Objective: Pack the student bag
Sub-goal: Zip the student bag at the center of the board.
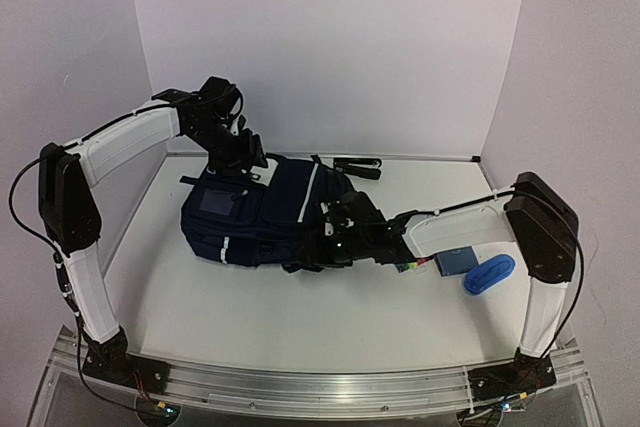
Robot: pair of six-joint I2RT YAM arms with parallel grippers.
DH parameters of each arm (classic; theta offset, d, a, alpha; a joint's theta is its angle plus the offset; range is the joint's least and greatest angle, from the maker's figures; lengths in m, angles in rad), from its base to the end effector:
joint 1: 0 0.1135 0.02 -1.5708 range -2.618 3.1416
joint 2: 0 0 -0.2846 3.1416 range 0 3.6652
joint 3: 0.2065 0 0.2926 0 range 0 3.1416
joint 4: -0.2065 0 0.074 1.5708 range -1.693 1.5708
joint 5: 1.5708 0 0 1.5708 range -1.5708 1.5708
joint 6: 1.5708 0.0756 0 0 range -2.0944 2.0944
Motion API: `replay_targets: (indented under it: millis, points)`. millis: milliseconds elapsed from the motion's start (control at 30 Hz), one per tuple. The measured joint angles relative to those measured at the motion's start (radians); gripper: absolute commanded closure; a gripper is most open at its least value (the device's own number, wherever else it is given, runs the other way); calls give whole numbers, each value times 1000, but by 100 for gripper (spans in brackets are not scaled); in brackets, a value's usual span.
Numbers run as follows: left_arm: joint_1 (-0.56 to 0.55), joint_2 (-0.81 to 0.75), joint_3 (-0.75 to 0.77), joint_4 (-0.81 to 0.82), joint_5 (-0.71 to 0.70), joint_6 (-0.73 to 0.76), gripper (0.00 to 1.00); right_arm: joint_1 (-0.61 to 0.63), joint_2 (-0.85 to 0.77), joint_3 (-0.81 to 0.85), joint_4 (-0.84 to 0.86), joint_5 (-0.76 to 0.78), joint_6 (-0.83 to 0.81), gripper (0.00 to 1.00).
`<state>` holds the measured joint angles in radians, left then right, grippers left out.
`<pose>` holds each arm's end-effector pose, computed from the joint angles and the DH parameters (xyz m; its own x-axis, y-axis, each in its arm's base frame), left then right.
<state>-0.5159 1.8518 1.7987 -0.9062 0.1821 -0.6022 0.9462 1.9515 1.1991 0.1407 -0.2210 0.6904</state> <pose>0.4049 -0.2454 0.3102 -0.9130 -0.1227 -0.3891 0.0709 0.8915 -0.4474 0.2771 0.4127 0.1410 -0.8298 -0.0885 -0.5510 -0.4773 0.6243 0.6184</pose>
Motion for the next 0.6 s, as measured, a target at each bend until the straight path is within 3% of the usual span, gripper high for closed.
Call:
replay_targets:
  millis: [300, 600]
  points:
    - [1, -59, -32, -2, -12, 19, 33, 0, 85, 128, -8, 42, 83, 59]
    - [12, -59, -32, -3, -13, 48, 33, -8, 96, 149, -67, 79, 153, 61]
